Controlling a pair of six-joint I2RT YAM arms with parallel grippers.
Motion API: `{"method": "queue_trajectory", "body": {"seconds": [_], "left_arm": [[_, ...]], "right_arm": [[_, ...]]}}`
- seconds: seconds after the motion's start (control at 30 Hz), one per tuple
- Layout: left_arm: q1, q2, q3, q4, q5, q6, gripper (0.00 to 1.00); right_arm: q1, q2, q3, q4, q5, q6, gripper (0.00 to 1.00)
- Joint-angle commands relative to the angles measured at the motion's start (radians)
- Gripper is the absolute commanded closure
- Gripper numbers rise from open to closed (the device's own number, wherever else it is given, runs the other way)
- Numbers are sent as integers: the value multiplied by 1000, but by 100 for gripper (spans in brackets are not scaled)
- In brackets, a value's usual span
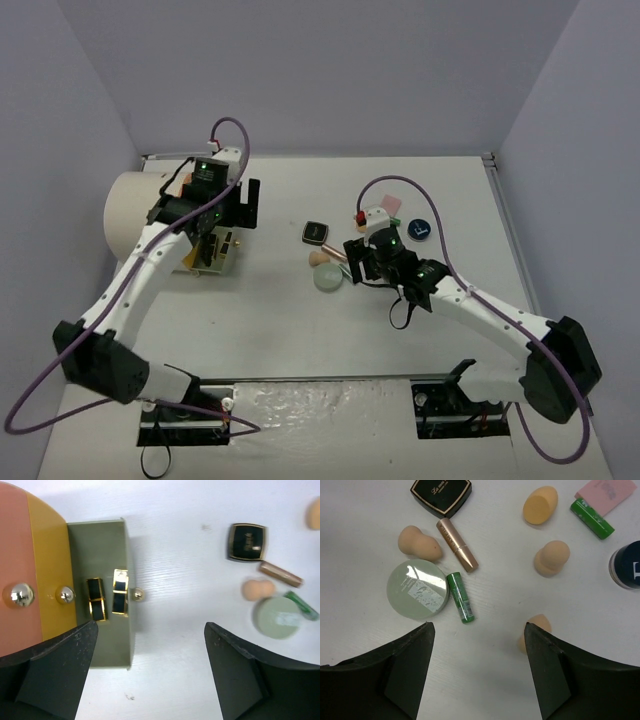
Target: Organize the makeup
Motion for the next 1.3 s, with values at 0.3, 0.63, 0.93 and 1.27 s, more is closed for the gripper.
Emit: {"method": "queue_trajectory", "body": {"seconds": [0.3, 0.63, 0.93, 1.27], "left_arm": [[-1, -381, -361, 126, 68, -38, 3], [1, -395, -429, 138, 47, -35, 3], [1, -390, -429, 135, 51, -34, 3], [1, -389, -423, 136, 82, -47, 3]], "right_arm": [[-35, 267, 81, 20, -94, -25, 43], [-46, 397, 157, 7, -123, -46, 44], [-49, 488, 209, -34, -143, -39, 50], [-46, 422, 179, -68, -143, -38, 90]]}}
